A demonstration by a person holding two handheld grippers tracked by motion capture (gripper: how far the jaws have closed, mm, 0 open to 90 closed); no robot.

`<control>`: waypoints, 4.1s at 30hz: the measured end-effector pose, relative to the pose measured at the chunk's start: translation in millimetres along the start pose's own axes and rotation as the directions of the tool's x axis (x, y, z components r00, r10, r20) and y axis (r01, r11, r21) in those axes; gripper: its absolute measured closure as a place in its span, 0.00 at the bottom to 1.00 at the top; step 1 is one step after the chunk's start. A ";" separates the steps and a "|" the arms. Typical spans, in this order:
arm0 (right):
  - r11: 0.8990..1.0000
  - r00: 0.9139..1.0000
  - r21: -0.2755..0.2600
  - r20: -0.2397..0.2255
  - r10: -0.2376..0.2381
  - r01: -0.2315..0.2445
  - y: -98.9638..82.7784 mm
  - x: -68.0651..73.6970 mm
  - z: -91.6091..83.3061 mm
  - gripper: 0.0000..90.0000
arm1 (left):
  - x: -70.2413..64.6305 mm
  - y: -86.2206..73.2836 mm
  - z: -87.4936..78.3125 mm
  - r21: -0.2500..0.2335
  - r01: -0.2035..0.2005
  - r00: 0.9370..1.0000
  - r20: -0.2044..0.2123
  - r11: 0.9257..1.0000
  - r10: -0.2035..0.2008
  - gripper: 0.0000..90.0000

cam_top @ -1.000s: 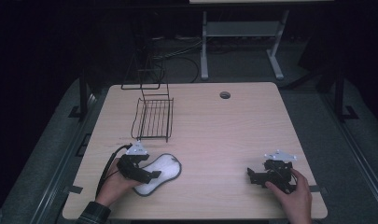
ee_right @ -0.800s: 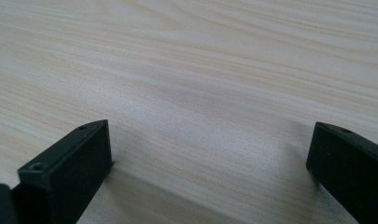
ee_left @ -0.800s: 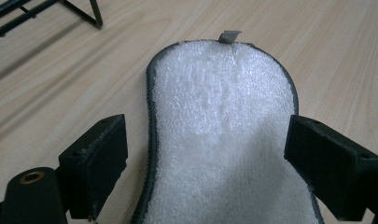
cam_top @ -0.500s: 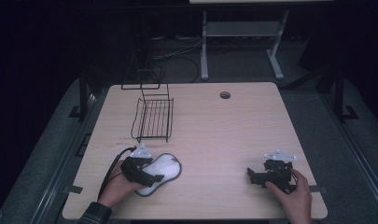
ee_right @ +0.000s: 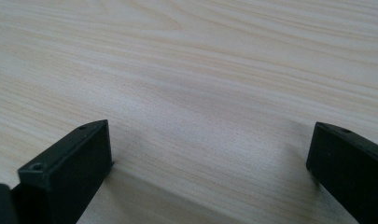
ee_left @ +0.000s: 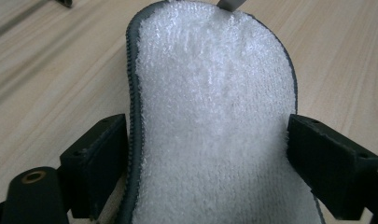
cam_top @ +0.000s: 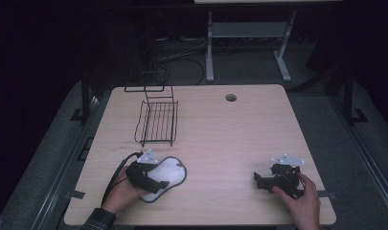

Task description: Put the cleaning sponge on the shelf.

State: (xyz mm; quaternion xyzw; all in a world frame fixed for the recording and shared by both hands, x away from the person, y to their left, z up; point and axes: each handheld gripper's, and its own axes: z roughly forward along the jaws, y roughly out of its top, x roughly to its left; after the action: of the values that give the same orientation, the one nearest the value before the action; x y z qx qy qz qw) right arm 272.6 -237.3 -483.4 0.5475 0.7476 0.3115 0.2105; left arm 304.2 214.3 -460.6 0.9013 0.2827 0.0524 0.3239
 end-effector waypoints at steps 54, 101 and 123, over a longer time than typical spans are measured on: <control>1.000 1.000 0.000 -0.002 -0.001 0.001 0.0 -0.2 -0.1 0.00 | 5.3 14.6 -44.9 -0.199 0.067 0.992 0.118 0.978 -0.044 0.84; 1.000 1.000 0.000 -0.003 -0.002 0.002 -0.1 -0.3 -0.1 0.00 | 29.9 54.2 -77.3 -0.318 0.073 0.991 0.127 0.945 -0.034 0.87; 1.000 1.000 0.000 -0.002 -0.002 0.002 0.0 -0.3 -0.1 0.00 | 72.3 69.1 -85.0 -0.340 0.090 0.993 0.097 0.936 -0.061 0.87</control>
State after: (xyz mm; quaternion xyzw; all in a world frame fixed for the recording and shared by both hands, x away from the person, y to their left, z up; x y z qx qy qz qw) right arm 272.6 -237.6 -483.3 0.5464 0.7483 0.3120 0.2101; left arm 373.8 257.2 -357.9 0.8208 0.2895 0.0499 0.4898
